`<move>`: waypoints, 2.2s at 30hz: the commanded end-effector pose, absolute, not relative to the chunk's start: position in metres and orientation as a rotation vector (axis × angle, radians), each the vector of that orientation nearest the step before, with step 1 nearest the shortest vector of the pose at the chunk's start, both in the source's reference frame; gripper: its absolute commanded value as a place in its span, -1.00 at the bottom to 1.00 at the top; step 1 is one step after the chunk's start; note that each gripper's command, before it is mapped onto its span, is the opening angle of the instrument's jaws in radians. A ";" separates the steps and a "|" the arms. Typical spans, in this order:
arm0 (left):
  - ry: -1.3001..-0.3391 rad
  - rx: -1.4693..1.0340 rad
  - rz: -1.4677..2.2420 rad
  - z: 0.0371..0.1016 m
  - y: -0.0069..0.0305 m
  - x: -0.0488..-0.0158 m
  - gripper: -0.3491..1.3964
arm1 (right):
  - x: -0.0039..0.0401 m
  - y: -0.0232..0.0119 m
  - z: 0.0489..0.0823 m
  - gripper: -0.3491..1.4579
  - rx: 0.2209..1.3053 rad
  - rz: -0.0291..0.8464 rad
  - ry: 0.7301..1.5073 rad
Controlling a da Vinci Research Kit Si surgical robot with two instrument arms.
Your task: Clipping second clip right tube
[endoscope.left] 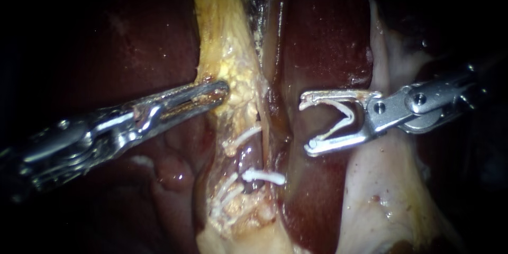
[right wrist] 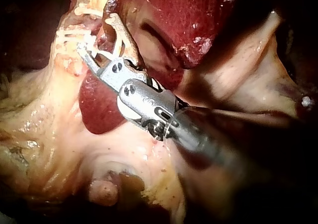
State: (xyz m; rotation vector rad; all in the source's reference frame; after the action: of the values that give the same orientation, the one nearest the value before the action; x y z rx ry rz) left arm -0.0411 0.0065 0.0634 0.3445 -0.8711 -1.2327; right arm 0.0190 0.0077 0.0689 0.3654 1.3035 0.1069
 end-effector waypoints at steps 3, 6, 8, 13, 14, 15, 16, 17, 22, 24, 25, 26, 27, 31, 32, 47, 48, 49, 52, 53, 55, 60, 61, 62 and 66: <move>-0.871 0.346 -1.233 0.0631 0.0065 -0.0410 -1.00 | 0.0190 0.0074 0.0690 0.05 0.366 0.107 1.303; -0.870 0.353 -1.233 0.0620 0.0068 -0.0405 -1.00 | 0.0193 0.0063 0.0698 0.05 0.390 0.114 1.295; -0.865 0.359 -1.234 0.0610 0.0071 -0.0400 -1.00 | 0.0200 0.0052 0.0707 0.05 0.465 0.175 1.269; -0.891 0.357 -1.255 0.0576 0.0079 -0.0382 -1.00 | 0.0224 0.0028 0.0738 0.05 0.580 0.270 1.239; -0.896 0.355 -1.258 0.0570 0.0079 -0.0379 -1.00 | 0.0229 0.0023 0.0747 0.05 0.593 0.282 1.229; -0.904 0.356 -1.260 0.0564 0.0079 -0.0377 -1.00 | 0.0233 0.0019 0.0753 0.04 0.604 0.290 1.217; -0.909 0.354 -1.263 0.0557 0.0079 -0.0375 -1.00 | 0.0236 0.0015 0.0760 0.04 0.612 0.298 1.199; -0.912 0.354 -1.264 0.0553 0.0078 -0.0374 -1.00 | 0.0239 0.0011 0.0768 0.04 0.620 0.306 1.180; -0.923 0.350 -1.263 0.0534 0.0071 -0.0376 -1.00 | 0.0251 0.0002 0.0794 0.04 0.656 0.367 1.139; -0.923 0.350 -1.264 0.0529 0.0070 -0.0377 -1.00 | 0.0257 0.0000 0.0800 0.04 0.669 0.392 1.129; -0.926 0.349 -1.264 0.0527 0.0069 -0.0378 -1.00 | 0.0261 -0.0001 0.0801 0.04 0.674 0.395 1.127; -0.926 0.349 -1.265 0.0526 0.0069 -0.0378 -1.00 | 0.0264 -0.0001 0.0803 0.04 0.679 0.406 1.124; -0.926 0.349 -1.265 0.0526 0.0068 -0.0379 -1.00 | 0.0269 -0.0002 0.0804 0.03 0.686 0.409 1.123; -0.926 0.349 -1.265 0.0525 0.0068 -0.0379 -1.00 | 0.0285 -0.0003 0.0806 0.02 0.713 0.444 1.112; -0.926 0.349 -1.265 0.0525 0.0068 -0.0379 -1.00 | 0.0288 -0.0003 0.0806 0.02 0.716 0.450 1.113; -0.926 0.349 -1.264 0.0525 0.0067 -0.0379 -1.00 | 0.0303 -0.0001 0.0807 -0.30 0.825 0.586 1.098; -0.926 0.349 -1.264 0.0525 0.0067 -0.0379 -1.00 | 0.0302 0.0000 0.0806 -0.44 0.836 0.601 1.092; -0.926 0.349 -1.264 0.0525 0.0067 -0.0379 -1.00 | 0.0301 0.0000 0.0805 -0.74 0.845 0.610 1.088; -0.926 0.349 -1.264 0.0525 0.0067 -0.0379 -1.00 | 0.0296 0.0003 0.0802 -1.00 0.876 0.643 1.078; -0.926 0.349 -1.264 0.0525 0.0067 -0.0379 -1.00 | 0.0296 0.0003 0.0802 -1.00 0.880 0.648 1.076; -0.926 0.349 -1.264 0.0525 0.0067 -0.0379 -1.00 | 0.0295 0.0002 0.0802 -1.00 0.882 0.650 1.062; -0.926 0.349 -1.264 0.0526 0.0067 -0.0379 -1.00 | 0.0295 -0.0001 0.0804 -1.00 0.886 0.655 1.047; -0.926 0.349 -1.264 0.0526 0.0067 -0.0379 -1.00 | 0.0295 -0.0001 0.0804 -1.00 0.886 0.655 1.047; -0.926 0.349 -1.264 0.0526 0.0067 -0.0379 -1.00 | 0.0295 -0.0001 0.0804 -1.00 0.886 0.655 1.047; -0.926 0.349 -1.264 0.0526 0.0068 -0.0379 -1.00 | 0.0295 -0.0001 0.0804 -0.92 0.886 0.655 1.047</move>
State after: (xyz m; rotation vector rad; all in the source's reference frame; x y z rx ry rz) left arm -0.0379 0.0068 0.0526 0.3484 -0.9259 -1.2641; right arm 0.0295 -0.0001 0.0804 0.8858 1.0448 0.6556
